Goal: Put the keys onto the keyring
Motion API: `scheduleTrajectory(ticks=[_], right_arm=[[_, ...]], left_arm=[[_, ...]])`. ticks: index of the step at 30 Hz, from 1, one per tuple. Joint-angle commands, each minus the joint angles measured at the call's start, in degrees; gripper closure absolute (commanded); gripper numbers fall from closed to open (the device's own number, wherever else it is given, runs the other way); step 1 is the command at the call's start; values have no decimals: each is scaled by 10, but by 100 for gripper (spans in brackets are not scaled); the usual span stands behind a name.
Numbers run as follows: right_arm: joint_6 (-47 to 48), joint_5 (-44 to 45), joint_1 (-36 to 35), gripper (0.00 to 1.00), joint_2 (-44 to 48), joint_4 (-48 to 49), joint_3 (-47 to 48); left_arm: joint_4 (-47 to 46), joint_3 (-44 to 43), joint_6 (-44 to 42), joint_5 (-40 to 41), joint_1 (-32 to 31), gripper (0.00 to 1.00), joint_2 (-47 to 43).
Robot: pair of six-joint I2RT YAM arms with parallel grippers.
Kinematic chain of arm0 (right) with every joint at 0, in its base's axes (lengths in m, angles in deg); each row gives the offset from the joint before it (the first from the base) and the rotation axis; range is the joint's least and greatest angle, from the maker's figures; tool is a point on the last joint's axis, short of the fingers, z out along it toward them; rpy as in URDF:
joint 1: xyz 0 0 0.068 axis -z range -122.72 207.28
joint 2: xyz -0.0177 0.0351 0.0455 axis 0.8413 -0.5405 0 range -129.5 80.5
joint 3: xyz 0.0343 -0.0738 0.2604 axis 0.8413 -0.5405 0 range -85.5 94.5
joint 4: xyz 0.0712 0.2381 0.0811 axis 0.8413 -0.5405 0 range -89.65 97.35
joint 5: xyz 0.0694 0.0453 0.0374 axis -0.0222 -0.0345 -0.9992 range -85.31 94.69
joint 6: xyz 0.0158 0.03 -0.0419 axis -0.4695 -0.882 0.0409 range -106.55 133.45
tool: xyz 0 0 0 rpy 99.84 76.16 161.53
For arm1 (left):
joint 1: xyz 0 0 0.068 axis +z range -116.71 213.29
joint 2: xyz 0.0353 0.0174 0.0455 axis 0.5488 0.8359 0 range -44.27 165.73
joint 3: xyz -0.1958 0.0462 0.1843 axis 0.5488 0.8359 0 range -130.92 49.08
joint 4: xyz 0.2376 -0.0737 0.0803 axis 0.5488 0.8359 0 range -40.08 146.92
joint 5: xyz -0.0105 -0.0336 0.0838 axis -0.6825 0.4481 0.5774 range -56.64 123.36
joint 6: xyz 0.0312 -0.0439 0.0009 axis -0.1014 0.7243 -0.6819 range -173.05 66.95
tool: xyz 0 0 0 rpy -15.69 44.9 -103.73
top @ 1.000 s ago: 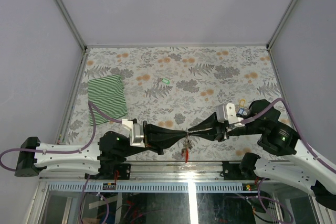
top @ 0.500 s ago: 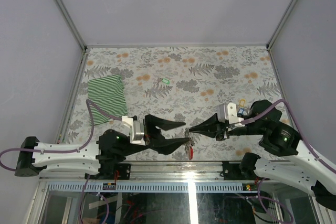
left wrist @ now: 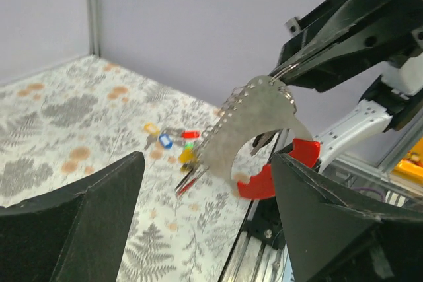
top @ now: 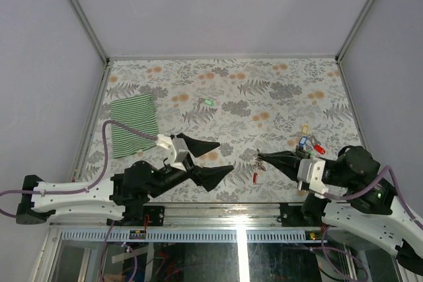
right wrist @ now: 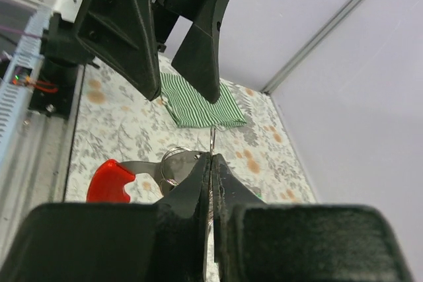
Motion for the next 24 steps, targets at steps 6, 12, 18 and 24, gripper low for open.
scheduleTrajectory(ticks=[6,12,18,24], right_arm=[[180,-12,0,100,33,55,-53],[254,-18,0,100,51,81,-84],[284,-11,0,100,46,57,-69],[293,-1,0,100,31,31,-58]], left_arm=[[142,-54,85,61,33,20,45],[151,-44,120,11,99,20,48],[152,-30,144,-29,150,20,50],[153,-25,161,-63,196,19,65]])
